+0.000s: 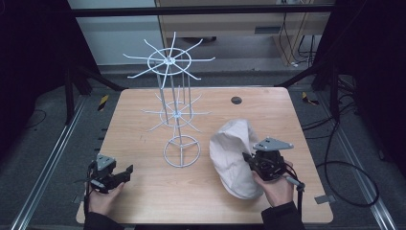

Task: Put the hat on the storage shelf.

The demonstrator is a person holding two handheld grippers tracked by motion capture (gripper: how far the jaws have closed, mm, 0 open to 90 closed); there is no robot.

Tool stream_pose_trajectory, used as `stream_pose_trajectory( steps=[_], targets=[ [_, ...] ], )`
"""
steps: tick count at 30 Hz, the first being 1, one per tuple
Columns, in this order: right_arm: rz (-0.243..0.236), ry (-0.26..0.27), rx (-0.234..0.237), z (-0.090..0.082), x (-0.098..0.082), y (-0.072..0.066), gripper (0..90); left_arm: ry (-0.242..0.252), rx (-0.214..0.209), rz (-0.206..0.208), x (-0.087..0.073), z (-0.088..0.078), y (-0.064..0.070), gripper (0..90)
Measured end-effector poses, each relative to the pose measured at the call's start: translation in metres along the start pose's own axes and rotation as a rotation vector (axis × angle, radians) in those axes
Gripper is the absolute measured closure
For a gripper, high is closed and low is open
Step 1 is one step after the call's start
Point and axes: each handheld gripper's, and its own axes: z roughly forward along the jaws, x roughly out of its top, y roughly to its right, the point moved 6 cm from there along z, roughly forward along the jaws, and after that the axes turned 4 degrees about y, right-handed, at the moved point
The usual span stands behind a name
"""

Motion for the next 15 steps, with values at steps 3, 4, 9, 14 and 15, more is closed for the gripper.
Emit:
stream_pose_trajectory(
  steps=[3,4,9,14,15],
  targets=[
    [0.011,0.022,-0.003,-0.004,0.001,0.001,88.6,-0.001,0.000,0.001,0.000,0.000,0.000,31.6],
    [0.009,0.049,-0.011,-0.008,0.003,0.004,88.5,-0.001,0.001,0.001,0.000,0.000,0.000,31.6],
    [0.008,0.109,-0.028,-0.017,0.008,0.008,88.6,0.000,0.002,0.000,0.000,0.000,0.000,31.7],
    [0.000,0.168,-0.042,-0.026,0.013,0.010,88.6,0.000,0.002,0.001,0.000,0.000,0.000,31.6],
    [0.000,0.168,-0.042,-0.026,0.013,0.010,88.6,0.000,0.002,0.001,0.000,0.000,0.000,31.6]
  ],
)
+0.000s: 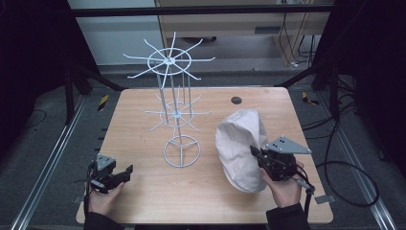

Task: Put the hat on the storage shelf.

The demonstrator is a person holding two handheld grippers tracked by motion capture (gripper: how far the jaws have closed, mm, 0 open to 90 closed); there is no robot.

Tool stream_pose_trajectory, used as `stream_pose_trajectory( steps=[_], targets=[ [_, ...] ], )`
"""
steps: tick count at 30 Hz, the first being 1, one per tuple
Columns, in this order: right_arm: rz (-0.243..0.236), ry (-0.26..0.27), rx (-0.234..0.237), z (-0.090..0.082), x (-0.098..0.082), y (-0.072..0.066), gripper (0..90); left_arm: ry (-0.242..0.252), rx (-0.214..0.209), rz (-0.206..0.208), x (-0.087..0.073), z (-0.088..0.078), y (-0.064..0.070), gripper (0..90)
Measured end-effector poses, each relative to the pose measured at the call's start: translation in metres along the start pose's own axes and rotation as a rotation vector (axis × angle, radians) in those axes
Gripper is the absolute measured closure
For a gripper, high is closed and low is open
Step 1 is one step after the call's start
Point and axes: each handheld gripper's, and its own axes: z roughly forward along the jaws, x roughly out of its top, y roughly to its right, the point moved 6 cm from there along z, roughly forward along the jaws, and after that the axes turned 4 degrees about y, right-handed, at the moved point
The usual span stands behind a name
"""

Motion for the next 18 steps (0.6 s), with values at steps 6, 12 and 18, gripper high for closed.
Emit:
stream_pose_trajectory(
  steps=[6,12,18],
  targets=[
    [-0.017,0.080,-0.008,-0.009,0.009,0.001,88.6,0.001,0.002,-0.001,0.000,0.000,0.000,31.6],
    [-0.029,0.129,-0.019,-0.017,0.022,0.001,88.6,0.002,0.001,-0.003,0.000,0.000,0.000,31.6],
    [-0.038,0.177,-0.031,-0.024,0.031,0.002,88.6,0.002,0.002,-0.003,0.000,0.000,0.000,31.6]
  ],
)
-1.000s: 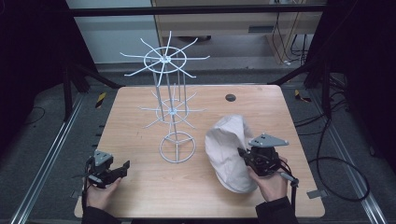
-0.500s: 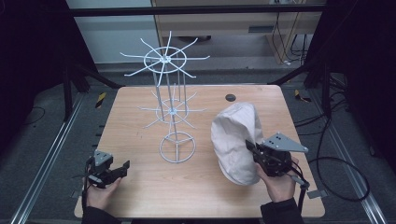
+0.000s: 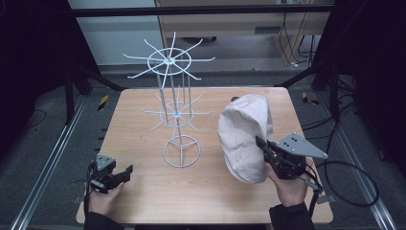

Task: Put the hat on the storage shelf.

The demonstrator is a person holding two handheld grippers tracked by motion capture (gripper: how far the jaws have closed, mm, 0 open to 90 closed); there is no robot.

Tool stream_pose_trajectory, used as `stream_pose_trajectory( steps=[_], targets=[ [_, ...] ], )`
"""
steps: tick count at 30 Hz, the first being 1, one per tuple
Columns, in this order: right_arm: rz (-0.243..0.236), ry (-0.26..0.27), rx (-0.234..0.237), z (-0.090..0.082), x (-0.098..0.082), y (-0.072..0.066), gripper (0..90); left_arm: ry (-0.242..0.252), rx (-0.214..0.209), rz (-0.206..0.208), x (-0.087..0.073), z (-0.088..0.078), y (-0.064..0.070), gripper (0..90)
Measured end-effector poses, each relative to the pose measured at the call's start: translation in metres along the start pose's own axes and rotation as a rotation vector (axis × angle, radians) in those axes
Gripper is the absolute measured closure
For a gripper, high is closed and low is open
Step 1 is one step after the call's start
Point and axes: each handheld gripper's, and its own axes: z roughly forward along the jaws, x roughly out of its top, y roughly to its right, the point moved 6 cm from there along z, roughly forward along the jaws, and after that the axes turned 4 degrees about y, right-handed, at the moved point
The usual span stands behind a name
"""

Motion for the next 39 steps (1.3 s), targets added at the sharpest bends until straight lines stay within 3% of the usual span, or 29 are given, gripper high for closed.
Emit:
stream_pose_trajectory(
  steps=[6,18,39],
  targets=[
    [0.004,0.066,-0.007,-0.009,0.015,0.002,88.6,0.000,0.000,-0.001,0.000,0.000,0.000,31.6],
    [-0.012,0.146,-0.006,-0.017,0.038,0.002,88.6,0.001,0.001,0.000,0.000,0.000,0.000,31.6],
    [-0.064,0.235,-0.009,-0.025,0.081,-0.007,88.7,0.004,0.003,-0.002,0.000,0.000,0.000,31.8]
  ],
)
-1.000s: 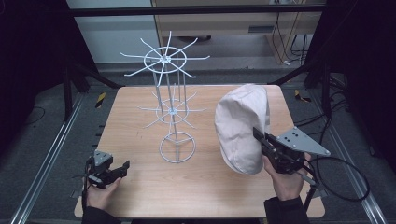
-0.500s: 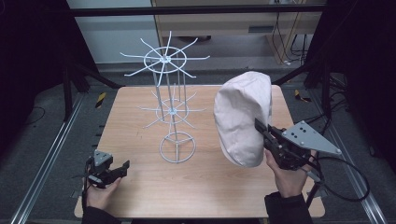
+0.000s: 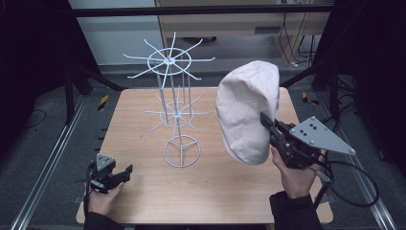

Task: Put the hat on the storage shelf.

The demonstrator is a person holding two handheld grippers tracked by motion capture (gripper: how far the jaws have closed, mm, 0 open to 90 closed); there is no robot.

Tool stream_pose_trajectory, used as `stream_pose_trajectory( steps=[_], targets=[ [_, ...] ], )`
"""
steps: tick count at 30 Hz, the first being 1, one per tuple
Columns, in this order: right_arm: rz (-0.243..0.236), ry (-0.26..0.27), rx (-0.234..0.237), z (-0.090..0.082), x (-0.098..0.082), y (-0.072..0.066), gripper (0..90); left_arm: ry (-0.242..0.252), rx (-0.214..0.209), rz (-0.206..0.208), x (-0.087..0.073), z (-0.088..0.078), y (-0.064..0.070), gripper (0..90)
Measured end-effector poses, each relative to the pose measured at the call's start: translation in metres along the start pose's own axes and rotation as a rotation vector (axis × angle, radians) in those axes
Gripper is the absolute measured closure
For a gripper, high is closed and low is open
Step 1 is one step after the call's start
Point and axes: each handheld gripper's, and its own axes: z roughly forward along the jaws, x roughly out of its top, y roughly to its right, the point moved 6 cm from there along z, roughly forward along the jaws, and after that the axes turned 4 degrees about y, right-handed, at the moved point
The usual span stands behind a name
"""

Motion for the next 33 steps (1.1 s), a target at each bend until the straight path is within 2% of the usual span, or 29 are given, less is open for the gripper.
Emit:
stream_pose_trajectory(
  steps=[7,21,26,33],
  targets=[
    [-0.002,0.046,0.007,0.000,0.013,-0.003,88.7,0.001,0.001,0.000,0.000,0.000,0.000,31.8],
    [-0.049,0.123,0.025,-0.003,0.051,-0.014,88.7,-0.001,0.000,0.000,0.000,0.000,0.000,31.8],
    [-0.067,0.157,0.047,-0.004,0.068,-0.025,88.7,-0.003,0.000,0.002,0.000,0.000,-0.001,31.8],
    [-0.083,0.174,0.080,0.003,0.079,-0.039,88.7,-0.003,0.001,0.004,0.000,0.000,-0.001,31.8]
  ],
)
